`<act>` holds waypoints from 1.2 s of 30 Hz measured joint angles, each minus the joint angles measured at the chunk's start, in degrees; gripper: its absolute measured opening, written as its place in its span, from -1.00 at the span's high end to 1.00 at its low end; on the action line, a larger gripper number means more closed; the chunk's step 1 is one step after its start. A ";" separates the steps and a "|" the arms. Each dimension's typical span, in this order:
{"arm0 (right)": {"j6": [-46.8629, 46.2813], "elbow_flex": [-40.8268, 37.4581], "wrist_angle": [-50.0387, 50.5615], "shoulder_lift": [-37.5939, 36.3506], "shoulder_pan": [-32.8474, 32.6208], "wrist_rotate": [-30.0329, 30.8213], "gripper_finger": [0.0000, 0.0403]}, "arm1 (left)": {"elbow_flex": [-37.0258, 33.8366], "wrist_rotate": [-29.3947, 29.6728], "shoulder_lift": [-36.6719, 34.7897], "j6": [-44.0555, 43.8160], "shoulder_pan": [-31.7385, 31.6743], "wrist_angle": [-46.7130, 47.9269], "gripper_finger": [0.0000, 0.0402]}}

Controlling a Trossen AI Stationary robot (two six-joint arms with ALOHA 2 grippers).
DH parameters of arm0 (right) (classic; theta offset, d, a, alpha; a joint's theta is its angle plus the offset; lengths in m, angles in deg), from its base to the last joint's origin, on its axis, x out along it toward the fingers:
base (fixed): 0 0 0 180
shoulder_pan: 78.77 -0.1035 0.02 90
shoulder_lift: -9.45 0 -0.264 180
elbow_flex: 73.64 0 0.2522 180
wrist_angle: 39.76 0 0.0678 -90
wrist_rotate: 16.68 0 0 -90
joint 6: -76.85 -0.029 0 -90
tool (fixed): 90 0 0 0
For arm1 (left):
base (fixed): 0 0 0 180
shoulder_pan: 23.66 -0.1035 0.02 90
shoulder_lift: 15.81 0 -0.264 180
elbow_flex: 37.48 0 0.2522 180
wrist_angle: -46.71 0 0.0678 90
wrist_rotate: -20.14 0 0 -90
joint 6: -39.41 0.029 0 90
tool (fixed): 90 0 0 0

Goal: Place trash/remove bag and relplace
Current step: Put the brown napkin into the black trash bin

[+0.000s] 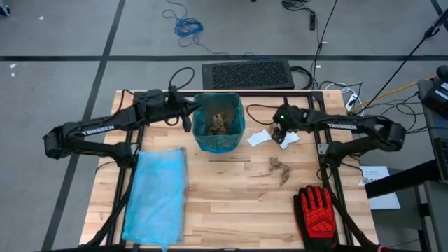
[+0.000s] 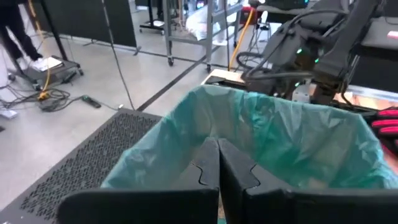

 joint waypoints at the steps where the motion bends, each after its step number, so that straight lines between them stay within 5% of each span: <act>1: -0.17 0.01 -0.87 1.21 0.00 -0.13 -0.16 | -0.54 -0.04 0.06 0.00 0.00 -0.61 1.00; 11: -2.71 0.28 -9.98 13.04 3.40 -1.00 -0.08 | -3.42 0.68 0.12 0.00 -1.17 -1.87 1.00; 19: -4.08 1.81 -6.63 8.43 3.01 1.73 0.92 | -3.66 0.79 0.12 0.04 -3.19 -2.15 1.00; 29: -3.51 19.44 -2.72 -5.93 -4.90 -3.06 0.99 | -3.66 0.83 -1.91 0.94 -3.79 -7.57 1.00; 36: 4.94 36.71 -3.67 -0.41 -13.08 -3.80 1.00 | -3.66 0.83 -2.51 1.83 -3.78 -8.54 1.00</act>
